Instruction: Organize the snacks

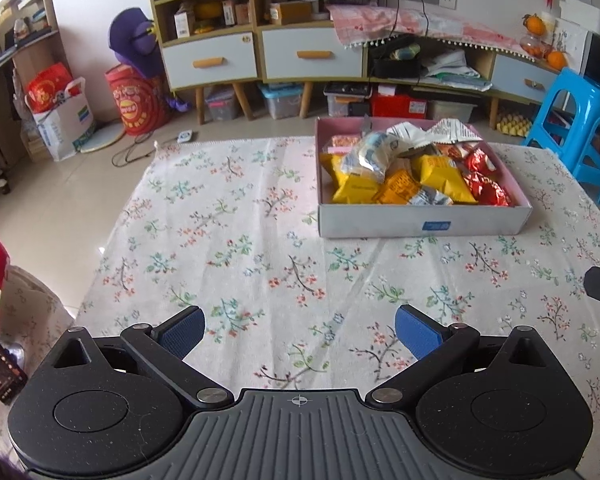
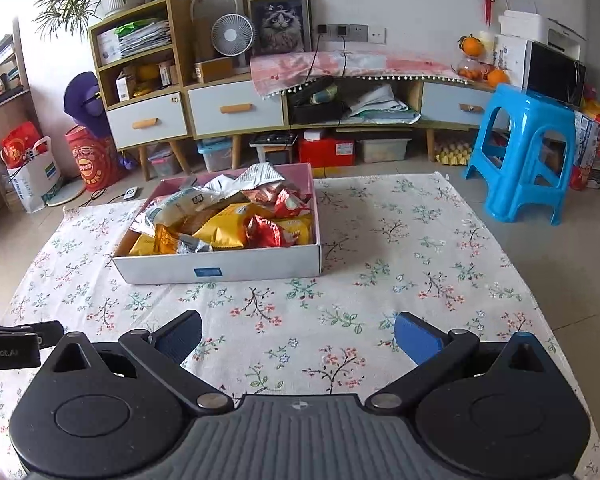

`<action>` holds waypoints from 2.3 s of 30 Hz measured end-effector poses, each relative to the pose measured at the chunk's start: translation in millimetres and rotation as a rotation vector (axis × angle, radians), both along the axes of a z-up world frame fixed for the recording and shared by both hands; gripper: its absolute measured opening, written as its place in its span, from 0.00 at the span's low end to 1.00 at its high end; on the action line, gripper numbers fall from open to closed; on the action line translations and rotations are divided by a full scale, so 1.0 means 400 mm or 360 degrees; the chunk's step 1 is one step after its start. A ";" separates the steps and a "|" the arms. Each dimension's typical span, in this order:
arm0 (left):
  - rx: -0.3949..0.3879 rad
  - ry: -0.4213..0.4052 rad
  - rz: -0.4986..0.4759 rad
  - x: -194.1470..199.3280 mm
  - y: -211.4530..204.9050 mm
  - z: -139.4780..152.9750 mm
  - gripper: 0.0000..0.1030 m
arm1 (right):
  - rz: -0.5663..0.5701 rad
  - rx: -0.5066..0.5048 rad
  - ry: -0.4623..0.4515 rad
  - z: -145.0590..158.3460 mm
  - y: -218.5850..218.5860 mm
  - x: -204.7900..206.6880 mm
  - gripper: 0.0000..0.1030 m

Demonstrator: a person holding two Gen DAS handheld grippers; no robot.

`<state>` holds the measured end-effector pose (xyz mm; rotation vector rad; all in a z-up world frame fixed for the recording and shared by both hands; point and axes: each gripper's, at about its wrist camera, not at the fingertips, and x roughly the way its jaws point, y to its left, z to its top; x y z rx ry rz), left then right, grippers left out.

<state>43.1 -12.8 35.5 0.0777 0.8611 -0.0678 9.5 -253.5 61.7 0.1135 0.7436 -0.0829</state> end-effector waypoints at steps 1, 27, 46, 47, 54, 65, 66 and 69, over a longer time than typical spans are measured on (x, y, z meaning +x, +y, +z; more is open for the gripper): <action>-0.0013 0.0009 -0.0004 0.000 -0.002 -0.001 0.99 | 0.0006 0.0008 0.0002 -0.001 0.002 -0.001 0.91; -0.0039 0.0035 0.0027 -0.012 -0.009 -0.024 0.99 | 0.0119 0.0051 0.0037 0.005 0.098 0.019 0.91; -0.0055 0.0079 -0.0002 -0.016 -0.026 -0.050 0.99 | 0.0258 -0.0009 0.0038 0.030 0.152 0.016 0.91; -0.0054 0.0081 -0.0007 -0.016 -0.027 -0.050 0.99 | 0.0262 -0.0018 0.0037 0.031 0.155 0.016 0.91; -0.0082 0.0091 -0.0010 -0.017 -0.018 -0.044 0.99 | 0.0280 -0.0052 0.0017 0.039 0.167 0.016 0.91; -0.0102 0.0054 0.0018 -0.022 -0.012 -0.021 0.99 | 0.0250 -0.0109 -0.0019 0.049 0.163 0.010 0.91; -0.0103 0.0044 0.0021 -0.024 -0.011 -0.018 0.99 | 0.0245 -0.0120 -0.0024 0.050 0.162 0.009 0.91; -0.0094 0.0028 0.0025 -0.028 -0.012 -0.012 0.99 | 0.0223 -0.0125 -0.0027 0.050 0.156 0.009 0.91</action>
